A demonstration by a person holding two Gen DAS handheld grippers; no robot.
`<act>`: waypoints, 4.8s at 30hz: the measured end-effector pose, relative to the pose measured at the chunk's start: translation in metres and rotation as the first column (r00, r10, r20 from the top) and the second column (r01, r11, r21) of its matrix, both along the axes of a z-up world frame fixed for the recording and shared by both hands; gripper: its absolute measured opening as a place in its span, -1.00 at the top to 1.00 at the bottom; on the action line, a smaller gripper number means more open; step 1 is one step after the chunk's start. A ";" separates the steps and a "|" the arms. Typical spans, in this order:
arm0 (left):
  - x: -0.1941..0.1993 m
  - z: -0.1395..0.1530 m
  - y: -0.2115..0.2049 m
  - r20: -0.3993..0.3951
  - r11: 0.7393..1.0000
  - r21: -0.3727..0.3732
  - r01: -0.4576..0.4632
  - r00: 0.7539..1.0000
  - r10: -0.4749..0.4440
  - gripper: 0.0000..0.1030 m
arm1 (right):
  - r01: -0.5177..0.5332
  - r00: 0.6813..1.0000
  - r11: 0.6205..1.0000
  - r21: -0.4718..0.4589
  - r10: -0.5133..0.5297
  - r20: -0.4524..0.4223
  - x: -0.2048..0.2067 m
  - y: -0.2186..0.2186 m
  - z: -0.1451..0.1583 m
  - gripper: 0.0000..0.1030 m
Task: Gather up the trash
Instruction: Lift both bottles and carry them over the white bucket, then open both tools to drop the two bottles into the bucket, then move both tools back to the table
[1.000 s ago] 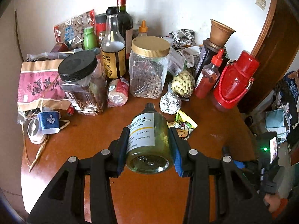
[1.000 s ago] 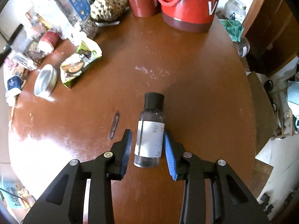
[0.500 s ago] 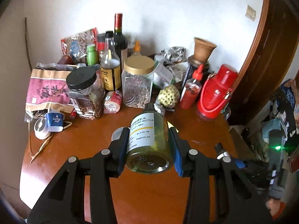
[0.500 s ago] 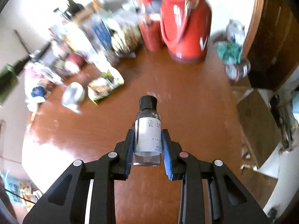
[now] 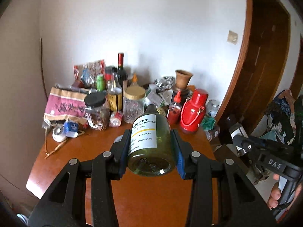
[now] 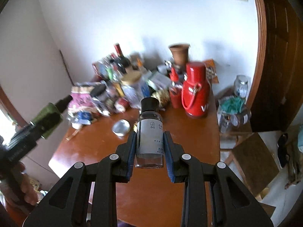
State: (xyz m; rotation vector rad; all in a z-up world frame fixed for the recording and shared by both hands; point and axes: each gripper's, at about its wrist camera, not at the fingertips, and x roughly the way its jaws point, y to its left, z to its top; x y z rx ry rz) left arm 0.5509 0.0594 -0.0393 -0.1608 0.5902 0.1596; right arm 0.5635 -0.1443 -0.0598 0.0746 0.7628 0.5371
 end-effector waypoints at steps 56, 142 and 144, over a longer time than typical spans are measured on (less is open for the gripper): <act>-0.211 -0.265 -0.005 -0.449 0.970 -0.218 0.105 0.872 -0.195 0.20 | -0.011 0.928 0.983 -0.183 -0.058 -0.367 -0.220 0.014 -0.226 0.50; -0.178 0.020 0.018 0.064 0.999 0.026 0.028 0.997 -0.030 -0.93 | 0.119 0.977 0.991 -0.055 -0.107 0.185 -0.181 0.019 0.046 -0.74; -0.157 0.020 0.038 0.062 0.999 0.018 0.036 0.997 -0.037 -0.93 | 0.127 0.978 0.990 -0.053 -0.116 0.176 -0.164 0.033 0.046 -0.74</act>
